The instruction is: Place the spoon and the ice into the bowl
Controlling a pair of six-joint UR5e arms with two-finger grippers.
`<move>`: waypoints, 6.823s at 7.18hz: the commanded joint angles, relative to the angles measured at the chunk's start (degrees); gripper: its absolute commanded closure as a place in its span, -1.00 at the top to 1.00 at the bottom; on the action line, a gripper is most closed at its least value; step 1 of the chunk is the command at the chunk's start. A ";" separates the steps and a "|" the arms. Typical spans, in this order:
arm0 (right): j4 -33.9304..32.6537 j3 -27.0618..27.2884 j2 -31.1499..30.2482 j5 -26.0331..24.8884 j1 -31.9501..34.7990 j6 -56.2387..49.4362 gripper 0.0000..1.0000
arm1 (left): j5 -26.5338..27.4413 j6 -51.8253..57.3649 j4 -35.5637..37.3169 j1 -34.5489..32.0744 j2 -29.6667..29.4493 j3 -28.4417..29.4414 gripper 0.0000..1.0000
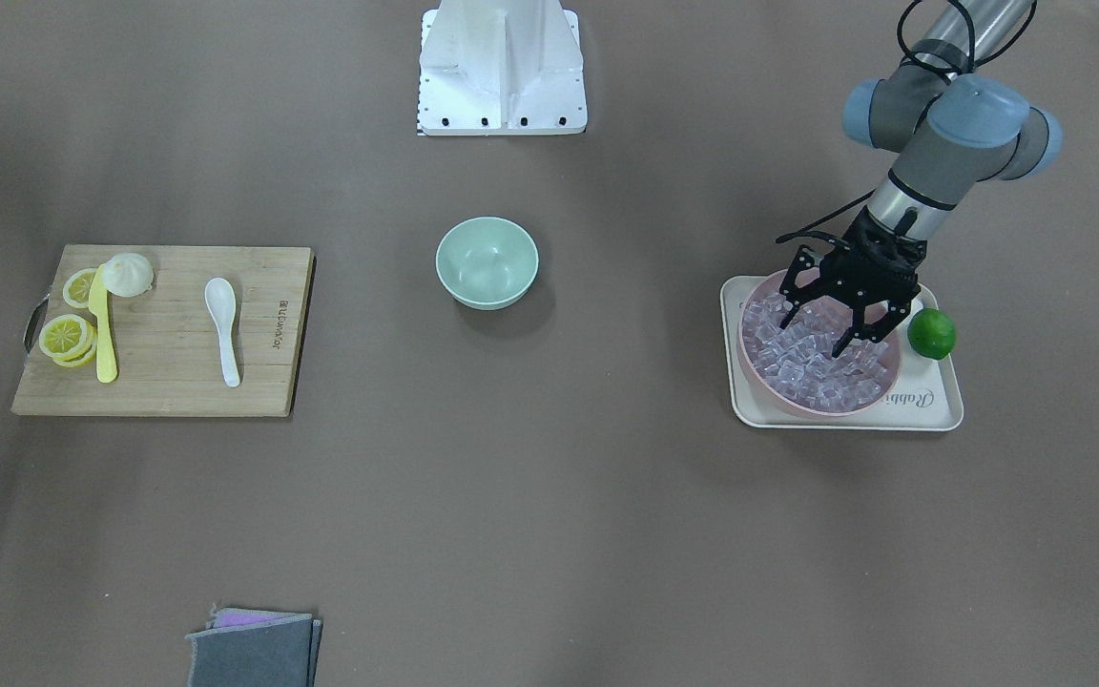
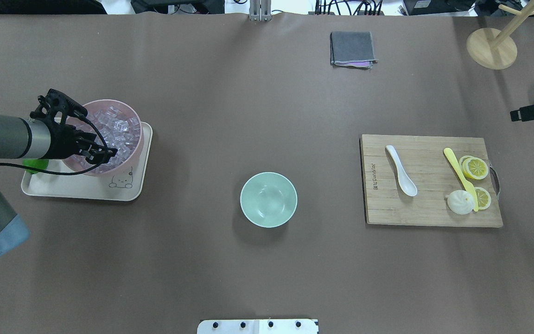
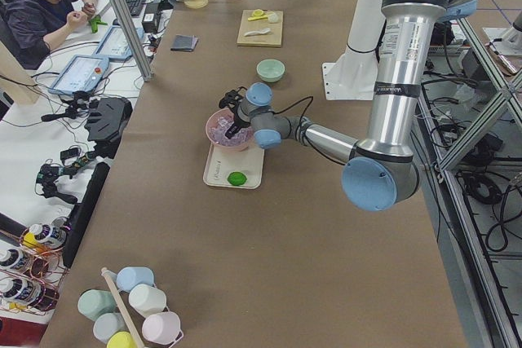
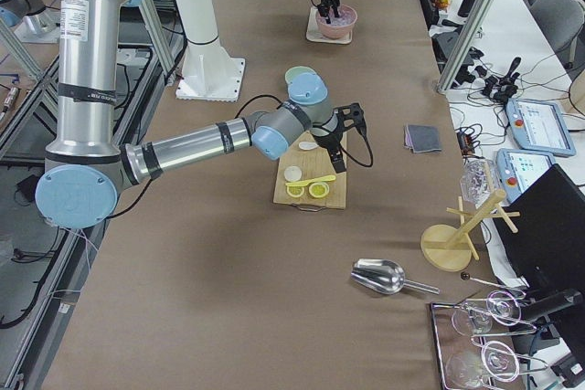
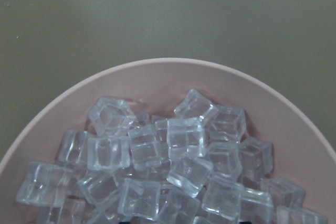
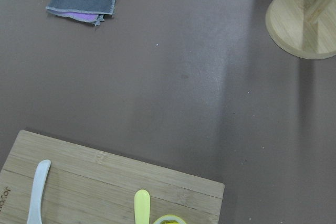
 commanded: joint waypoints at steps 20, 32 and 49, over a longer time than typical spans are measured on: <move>0.53 0.00 0.00 -0.09 -1.14 4.92 1.00 | 4.28 -31.52 0.17 8.56 -11.44 -9.33 -1.00; -0.08 -0.09 3.95 -5.43 -5.87 6.14 1.00 | 14.19 -31.88 8.55 14.24 -17.80 -10.53 0.96; -5.98 -9.49 14.77 -28.57 -33.05 18.37 0.09 | -24.75 52.68 42.09 -45.78 4.20 -2.65 0.97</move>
